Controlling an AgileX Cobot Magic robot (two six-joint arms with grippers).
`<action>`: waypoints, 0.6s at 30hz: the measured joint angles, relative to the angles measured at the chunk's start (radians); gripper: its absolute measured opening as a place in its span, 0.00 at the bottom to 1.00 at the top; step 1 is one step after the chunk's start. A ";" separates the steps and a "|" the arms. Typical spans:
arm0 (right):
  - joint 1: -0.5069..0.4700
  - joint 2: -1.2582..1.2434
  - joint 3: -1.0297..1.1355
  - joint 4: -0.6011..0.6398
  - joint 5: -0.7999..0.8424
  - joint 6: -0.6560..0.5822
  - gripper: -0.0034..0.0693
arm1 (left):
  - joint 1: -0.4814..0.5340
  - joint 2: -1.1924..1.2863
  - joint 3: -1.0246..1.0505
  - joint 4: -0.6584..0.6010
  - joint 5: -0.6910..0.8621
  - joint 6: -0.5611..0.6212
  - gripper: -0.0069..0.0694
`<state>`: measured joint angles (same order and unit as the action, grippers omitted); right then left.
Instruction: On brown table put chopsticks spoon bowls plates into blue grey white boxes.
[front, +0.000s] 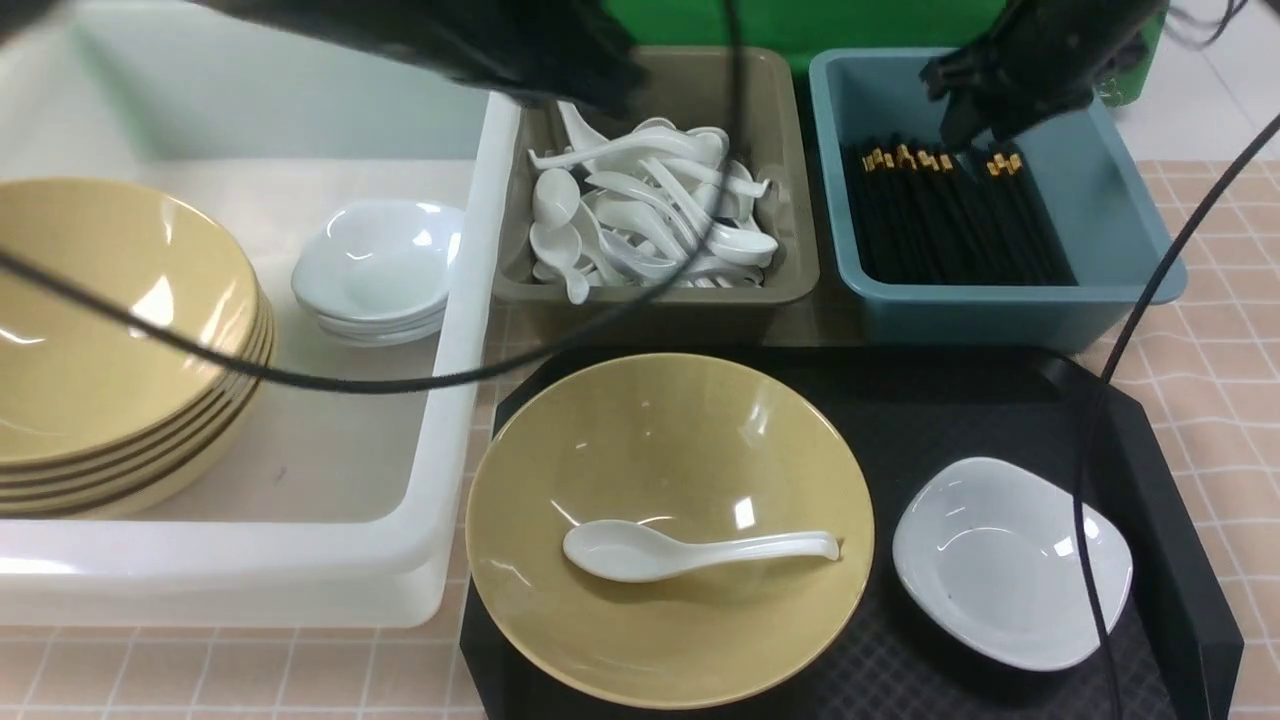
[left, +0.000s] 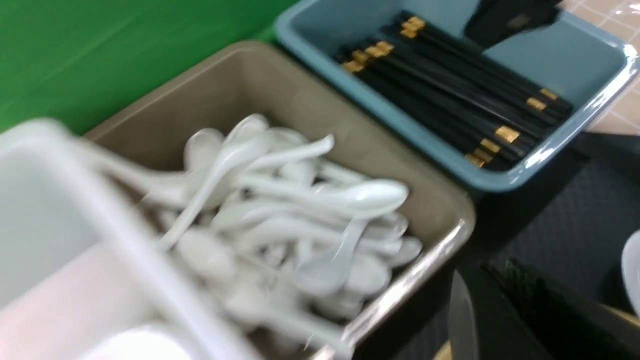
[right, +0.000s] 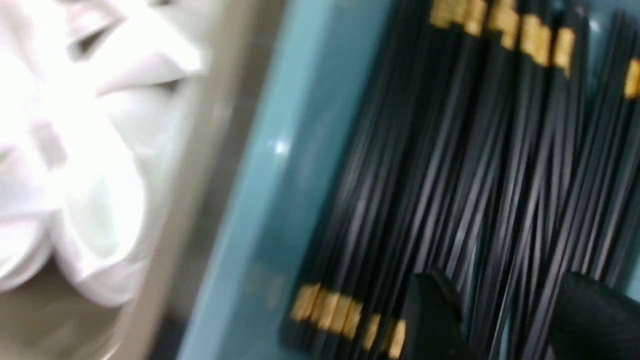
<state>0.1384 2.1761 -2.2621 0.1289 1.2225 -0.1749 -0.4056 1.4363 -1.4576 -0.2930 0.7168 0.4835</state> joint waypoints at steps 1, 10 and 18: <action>0.009 -0.026 0.000 0.007 0.007 -0.018 0.55 | 0.028 -0.041 0.027 0.000 0.019 0.000 0.10; 0.249 -0.276 0.171 0.020 0.024 -0.271 0.55 | 0.241 -0.371 0.413 0.004 0.060 0.001 0.10; 0.468 -0.329 0.445 0.030 0.025 -0.401 0.55 | 0.247 -0.446 0.607 -0.096 0.053 0.061 0.10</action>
<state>0.6061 1.8474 -1.8173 0.1587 1.2478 -0.5759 -0.1583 0.9901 -0.8504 -0.3891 0.7703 0.5445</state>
